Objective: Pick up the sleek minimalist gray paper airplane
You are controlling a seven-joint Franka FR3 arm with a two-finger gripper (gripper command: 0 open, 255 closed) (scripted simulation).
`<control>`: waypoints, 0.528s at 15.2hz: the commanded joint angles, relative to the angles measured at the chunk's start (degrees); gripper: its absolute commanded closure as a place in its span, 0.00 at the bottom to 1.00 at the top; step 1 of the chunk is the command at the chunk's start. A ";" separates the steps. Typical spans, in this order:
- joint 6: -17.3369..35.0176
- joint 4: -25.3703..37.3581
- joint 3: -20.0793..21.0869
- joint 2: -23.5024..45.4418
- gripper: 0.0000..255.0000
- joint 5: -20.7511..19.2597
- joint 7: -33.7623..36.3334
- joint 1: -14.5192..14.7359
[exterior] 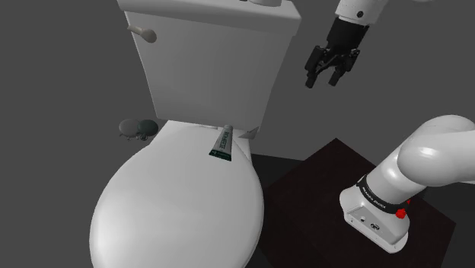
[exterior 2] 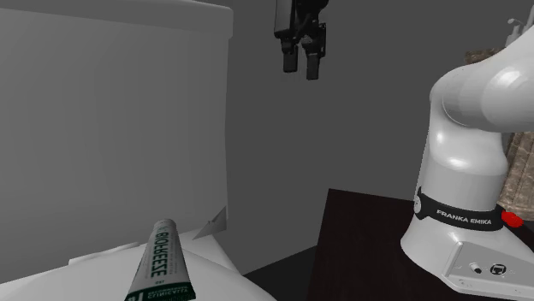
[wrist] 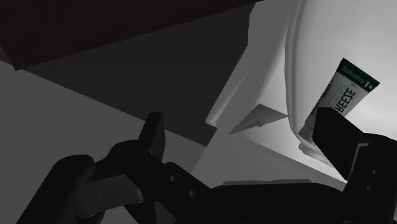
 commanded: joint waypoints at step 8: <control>22.56 -7.50 12.86 10.09 0.00 7.13 19.44 -3.38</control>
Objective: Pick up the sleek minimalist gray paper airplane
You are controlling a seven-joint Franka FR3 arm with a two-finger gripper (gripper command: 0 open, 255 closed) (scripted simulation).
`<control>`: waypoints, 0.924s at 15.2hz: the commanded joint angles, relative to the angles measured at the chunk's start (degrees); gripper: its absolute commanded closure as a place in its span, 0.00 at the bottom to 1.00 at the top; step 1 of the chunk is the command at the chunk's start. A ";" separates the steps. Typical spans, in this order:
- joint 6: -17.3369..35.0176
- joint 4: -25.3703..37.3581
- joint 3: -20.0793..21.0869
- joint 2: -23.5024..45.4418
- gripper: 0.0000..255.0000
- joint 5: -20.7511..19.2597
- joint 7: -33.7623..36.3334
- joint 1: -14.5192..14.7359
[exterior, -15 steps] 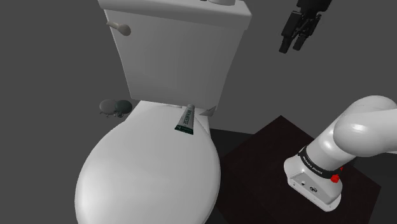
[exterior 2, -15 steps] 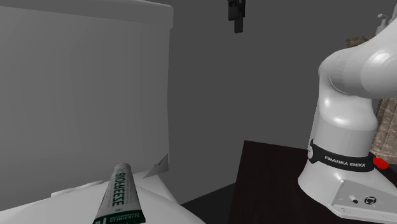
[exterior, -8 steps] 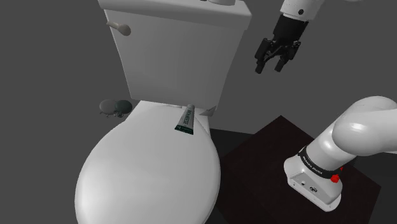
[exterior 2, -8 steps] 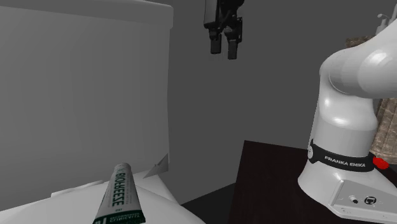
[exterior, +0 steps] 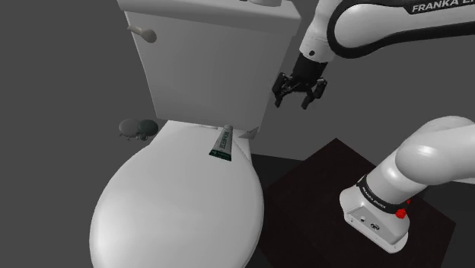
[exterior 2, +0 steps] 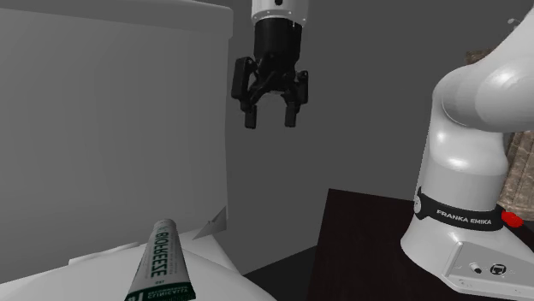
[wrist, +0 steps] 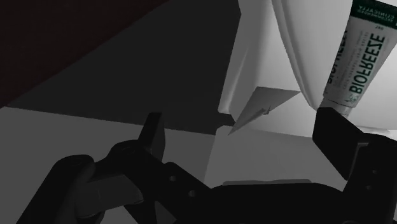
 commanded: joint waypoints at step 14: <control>36.78 4.58 24.64 37.60 0.00 -21.79 49.31 -20.19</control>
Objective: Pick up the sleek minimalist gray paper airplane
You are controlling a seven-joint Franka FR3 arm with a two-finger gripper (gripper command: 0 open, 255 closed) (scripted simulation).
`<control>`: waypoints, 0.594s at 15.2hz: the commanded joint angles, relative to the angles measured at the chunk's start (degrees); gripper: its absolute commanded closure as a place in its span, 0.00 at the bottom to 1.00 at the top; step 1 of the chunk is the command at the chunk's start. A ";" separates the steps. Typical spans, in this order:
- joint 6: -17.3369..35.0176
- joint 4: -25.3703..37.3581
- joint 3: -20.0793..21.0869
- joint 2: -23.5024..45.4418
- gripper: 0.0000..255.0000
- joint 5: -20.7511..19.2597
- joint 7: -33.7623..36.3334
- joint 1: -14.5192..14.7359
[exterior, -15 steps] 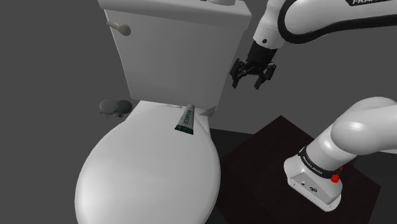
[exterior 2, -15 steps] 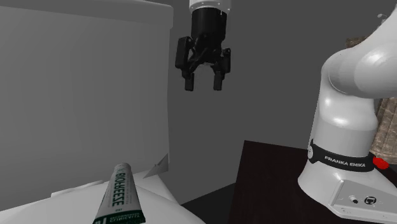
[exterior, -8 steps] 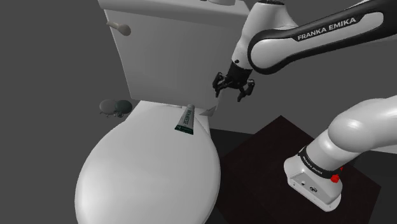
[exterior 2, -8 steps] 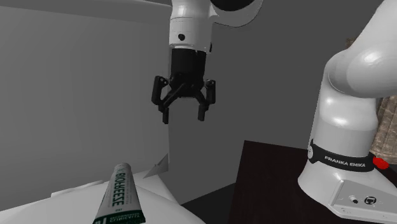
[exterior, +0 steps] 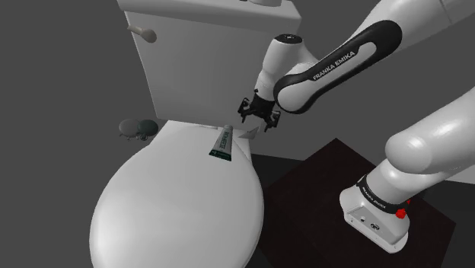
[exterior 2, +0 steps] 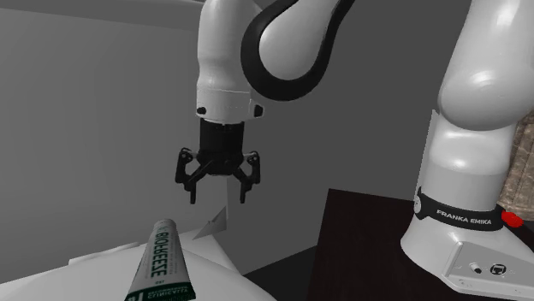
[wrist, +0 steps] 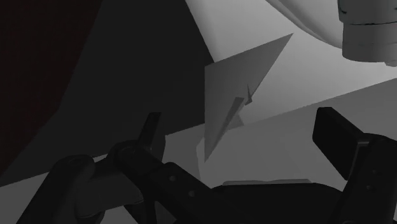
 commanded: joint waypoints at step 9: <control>7.29 1.12 -2.46 11.99 0.00 -22.06 18.50 -0.41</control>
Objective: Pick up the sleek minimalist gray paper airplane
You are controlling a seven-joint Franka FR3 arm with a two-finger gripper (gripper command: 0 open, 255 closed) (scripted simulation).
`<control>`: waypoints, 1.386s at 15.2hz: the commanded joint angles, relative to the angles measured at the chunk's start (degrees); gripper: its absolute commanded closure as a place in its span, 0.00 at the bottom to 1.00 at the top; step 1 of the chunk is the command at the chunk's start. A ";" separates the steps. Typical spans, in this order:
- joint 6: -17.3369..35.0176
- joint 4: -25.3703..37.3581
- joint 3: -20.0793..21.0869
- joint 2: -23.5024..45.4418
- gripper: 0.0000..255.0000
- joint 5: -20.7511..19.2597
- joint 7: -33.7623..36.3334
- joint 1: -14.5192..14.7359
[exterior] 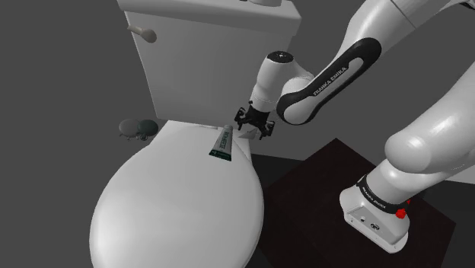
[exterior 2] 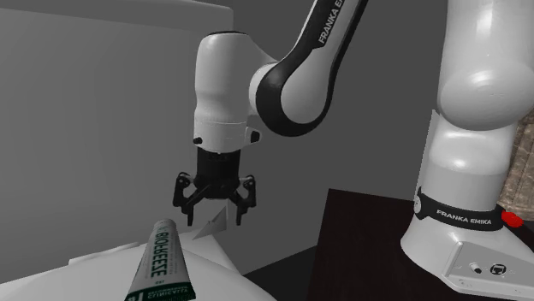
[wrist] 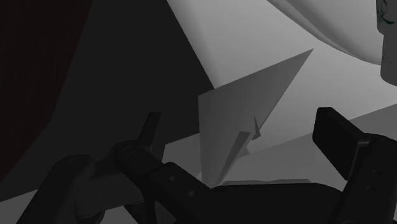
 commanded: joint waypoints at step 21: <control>-8.07 0.25 3.69 -11.99 1.00 21.44 -15.75 -0.56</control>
